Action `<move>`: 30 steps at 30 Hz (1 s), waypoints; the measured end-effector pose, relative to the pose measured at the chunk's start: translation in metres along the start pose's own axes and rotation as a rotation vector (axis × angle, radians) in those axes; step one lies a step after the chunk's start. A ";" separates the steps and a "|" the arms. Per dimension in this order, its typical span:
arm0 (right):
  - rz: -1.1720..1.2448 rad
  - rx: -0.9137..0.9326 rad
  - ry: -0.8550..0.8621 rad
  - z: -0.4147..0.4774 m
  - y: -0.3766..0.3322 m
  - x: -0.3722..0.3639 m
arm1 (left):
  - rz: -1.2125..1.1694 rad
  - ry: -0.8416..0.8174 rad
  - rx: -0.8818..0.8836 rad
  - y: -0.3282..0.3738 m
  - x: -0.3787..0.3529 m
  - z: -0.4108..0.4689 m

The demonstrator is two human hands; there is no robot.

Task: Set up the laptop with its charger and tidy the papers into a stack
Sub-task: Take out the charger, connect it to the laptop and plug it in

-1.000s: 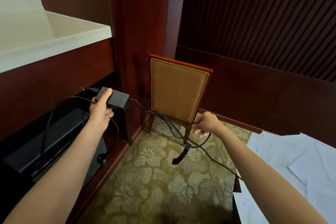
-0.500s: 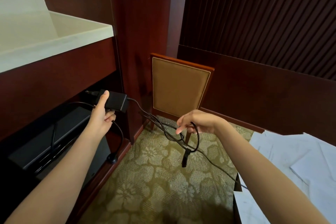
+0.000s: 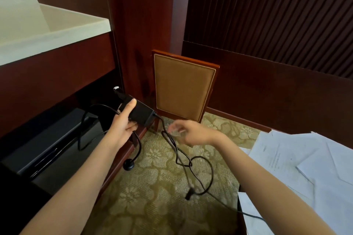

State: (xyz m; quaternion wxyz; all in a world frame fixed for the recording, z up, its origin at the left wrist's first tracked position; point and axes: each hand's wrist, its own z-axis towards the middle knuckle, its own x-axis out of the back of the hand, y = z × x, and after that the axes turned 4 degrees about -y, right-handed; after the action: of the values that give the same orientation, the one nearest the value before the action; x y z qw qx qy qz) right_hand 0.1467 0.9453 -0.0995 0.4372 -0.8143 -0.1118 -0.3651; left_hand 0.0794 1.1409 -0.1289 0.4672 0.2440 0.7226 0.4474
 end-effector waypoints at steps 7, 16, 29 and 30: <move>-0.082 -0.027 0.163 -0.014 0.008 -0.017 | -0.063 0.194 0.008 0.000 -0.020 0.006; -0.098 0.193 0.464 -0.021 0.016 0.007 | 0.218 0.070 0.066 -0.009 -0.028 0.001; 0.008 0.271 0.652 -0.017 0.024 0.007 | 0.684 -0.306 0.077 -0.058 -0.081 -0.020; 0.039 0.261 0.671 -0.017 0.027 0.007 | 0.642 -0.329 0.113 -0.060 -0.083 -0.025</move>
State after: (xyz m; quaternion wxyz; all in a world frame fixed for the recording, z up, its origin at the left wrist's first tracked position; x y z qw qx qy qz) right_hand 0.1570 0.9143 -0.1054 0.5570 -0.5882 0.0079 -0.5863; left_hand 0.0979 1.0375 -0.1388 0.3988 0.5523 0.5479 0.4855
